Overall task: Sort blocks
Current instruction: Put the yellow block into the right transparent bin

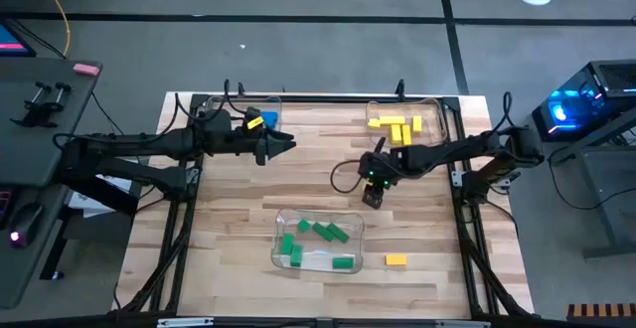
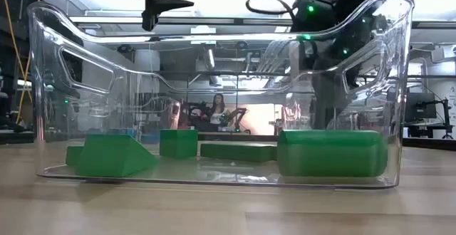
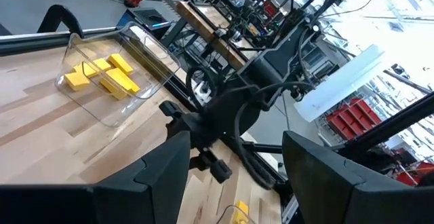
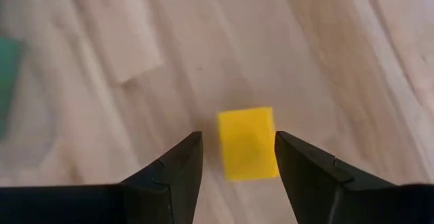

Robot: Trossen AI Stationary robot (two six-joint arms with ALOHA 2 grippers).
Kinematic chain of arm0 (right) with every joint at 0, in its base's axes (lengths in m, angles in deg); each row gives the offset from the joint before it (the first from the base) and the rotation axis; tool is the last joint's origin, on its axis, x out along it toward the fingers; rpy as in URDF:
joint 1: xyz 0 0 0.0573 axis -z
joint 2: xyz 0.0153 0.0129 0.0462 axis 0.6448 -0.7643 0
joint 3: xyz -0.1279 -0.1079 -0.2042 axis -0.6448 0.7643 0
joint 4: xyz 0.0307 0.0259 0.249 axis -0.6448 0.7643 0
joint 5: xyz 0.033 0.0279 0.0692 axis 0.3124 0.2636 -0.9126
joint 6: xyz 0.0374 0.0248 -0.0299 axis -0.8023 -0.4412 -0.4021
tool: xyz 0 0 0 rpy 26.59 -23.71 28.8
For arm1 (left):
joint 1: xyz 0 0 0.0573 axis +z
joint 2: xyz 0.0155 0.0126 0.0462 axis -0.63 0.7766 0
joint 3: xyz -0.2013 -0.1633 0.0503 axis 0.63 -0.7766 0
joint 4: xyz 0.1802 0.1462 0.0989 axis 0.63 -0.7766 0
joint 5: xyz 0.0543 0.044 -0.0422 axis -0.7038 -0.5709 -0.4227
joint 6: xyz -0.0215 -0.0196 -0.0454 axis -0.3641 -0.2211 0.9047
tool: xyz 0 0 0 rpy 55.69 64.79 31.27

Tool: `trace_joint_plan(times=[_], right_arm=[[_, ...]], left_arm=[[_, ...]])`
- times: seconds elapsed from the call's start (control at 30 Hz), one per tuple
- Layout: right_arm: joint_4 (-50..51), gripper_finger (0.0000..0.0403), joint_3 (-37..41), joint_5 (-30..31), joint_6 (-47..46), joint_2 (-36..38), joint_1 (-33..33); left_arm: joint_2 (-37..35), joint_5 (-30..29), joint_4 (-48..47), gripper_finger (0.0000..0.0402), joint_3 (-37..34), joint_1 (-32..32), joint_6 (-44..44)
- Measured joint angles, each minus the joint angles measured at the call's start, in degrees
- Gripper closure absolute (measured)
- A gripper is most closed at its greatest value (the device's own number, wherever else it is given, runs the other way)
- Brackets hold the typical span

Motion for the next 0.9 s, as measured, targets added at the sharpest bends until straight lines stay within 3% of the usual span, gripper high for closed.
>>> trace_joint_plan(times=[0.27, 0.73, 0.9], right_arm=[[-6.4, 0.0222, 4.9, 0.3, -0.9, 0.0, -0.9], [-13.1, 0.0222, 4.9, 0.1, 5.0, -5.8, -2.3], [-12.6, 0.0264, 4.9, 0.5, 4.3, -5.8, -2.4]], left_arm=[[0.0, 0.0, -1.0, 0.0181, 0.0, 0.0, 0.0], [0.0, -0.1, -1.1, 0.0181, 0.0, 0.0, -1.0], [0.0, -0.1, -1.1, 0.0181, 0.0, 0.0, -1.0]])
